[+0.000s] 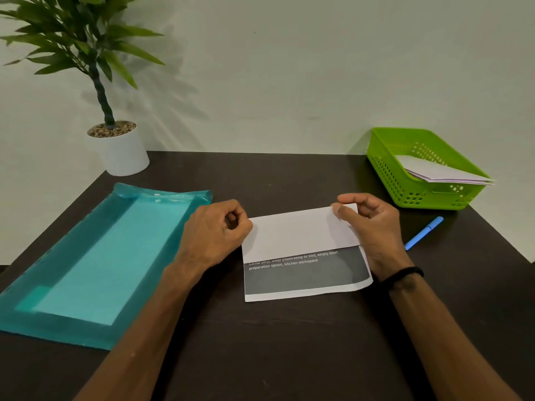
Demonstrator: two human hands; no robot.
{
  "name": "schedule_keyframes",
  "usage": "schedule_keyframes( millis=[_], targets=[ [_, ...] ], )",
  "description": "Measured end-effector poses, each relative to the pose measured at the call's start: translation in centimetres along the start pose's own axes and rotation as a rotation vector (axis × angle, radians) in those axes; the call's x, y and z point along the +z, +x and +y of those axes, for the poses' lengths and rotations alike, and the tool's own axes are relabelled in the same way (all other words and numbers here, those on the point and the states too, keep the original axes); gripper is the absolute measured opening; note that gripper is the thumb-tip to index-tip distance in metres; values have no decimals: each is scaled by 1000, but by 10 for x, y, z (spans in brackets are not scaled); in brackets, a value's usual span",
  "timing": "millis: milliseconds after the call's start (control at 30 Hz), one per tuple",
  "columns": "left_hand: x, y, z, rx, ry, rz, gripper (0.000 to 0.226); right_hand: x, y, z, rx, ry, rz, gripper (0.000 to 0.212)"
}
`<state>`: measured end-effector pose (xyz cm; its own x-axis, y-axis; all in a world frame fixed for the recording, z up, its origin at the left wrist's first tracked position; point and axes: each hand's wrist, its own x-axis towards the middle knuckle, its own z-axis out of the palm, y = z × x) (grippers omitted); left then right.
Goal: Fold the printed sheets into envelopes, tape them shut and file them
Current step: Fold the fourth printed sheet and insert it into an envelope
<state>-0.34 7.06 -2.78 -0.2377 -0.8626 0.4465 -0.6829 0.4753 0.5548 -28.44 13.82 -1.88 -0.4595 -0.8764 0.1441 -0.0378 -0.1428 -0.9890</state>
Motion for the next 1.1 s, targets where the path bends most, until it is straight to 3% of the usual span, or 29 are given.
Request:
schedule_keyframes(
  millis=[467,533,667,733,800,933,1100],
  targets=[
    [-1,2,2,-1,-65,148,13,1,6,-2,127,91,65,15],
    [0,2,2,-28,-116,163,12,1,5,-3,158,140,-13,16],
    [2,2,5,-92,-232,216,12,-2,0,-1,151,107,-310,49],
    [1,3,5,-134,-268,227,12,-1,-2,1,117,-14,-418,50],
    [1,4,5,-166,-287,227,13,1,-1,2,101,-62,-414,45],
    [0,3,11,-299,-455,134,19,2,0,4,117,-14,-281,30],
    [2,1,11,-354,-615,-124,26,1,4,4,135,63,-170,28]
  ],
)
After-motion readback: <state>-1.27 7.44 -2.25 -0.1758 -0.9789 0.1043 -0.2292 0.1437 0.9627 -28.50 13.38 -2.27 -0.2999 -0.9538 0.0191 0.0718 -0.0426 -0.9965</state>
